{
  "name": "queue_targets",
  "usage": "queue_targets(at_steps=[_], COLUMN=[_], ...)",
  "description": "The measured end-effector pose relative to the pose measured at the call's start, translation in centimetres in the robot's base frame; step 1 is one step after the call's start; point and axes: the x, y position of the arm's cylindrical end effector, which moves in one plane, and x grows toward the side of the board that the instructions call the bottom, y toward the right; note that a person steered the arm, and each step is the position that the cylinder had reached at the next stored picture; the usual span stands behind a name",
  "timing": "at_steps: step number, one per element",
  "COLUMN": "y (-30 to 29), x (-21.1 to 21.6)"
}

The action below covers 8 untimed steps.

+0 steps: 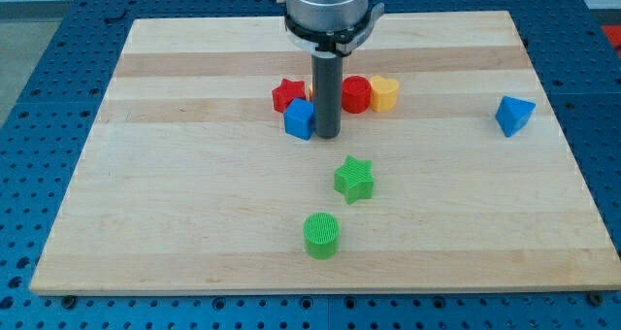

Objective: Push the green star to the bottom center

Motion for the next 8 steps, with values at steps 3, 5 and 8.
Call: queue_targets(at_steps=[3, 5, 8], y=[0.2, 1.0, 4.3], x=[7.8, 9.2, 4.3])
